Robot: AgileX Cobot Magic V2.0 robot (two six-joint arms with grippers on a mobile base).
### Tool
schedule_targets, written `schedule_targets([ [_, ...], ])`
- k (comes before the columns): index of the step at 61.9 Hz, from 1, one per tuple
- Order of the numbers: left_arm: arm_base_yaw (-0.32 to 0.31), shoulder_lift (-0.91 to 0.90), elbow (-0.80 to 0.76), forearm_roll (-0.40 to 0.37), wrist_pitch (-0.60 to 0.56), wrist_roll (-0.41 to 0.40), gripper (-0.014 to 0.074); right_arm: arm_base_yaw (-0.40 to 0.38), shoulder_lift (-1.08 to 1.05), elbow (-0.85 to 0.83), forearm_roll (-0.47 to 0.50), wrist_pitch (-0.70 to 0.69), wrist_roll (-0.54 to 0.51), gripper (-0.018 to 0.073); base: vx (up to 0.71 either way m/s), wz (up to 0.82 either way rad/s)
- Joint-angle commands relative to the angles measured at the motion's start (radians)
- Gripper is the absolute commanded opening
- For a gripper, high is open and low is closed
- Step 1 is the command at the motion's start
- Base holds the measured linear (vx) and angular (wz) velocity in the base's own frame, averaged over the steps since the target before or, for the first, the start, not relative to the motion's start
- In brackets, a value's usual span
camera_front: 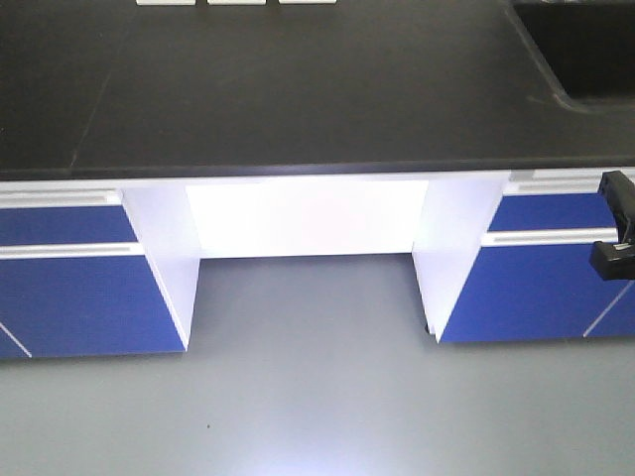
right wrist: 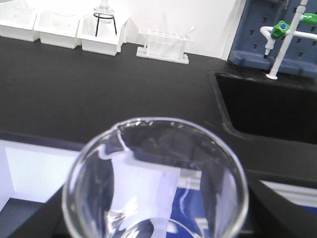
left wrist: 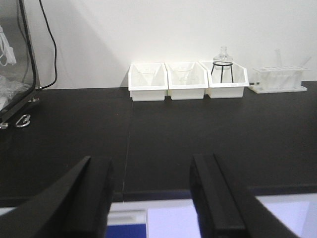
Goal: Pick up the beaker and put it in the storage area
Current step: 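Hold the beaker in the right gripper while driving to the other bench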
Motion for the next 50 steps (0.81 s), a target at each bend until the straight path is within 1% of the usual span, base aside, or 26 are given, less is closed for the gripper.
schedule_targets([
  [1,-0.008,0.001,-0.032,-0.005,-0.073,-0.007,0.0478,-0.001,-0.005,-0.032,-0.001,-0.078,-0.001,-0.0008,-0.37,-0.06],
  [50,-0.009,0.001,-0.032,-0.005,-0.071,-0.007,0.0478,-0.001,-0.005,-0.032,-0.001,-0.078,-0.001,-0.0008,-0.36,-0.01],
])
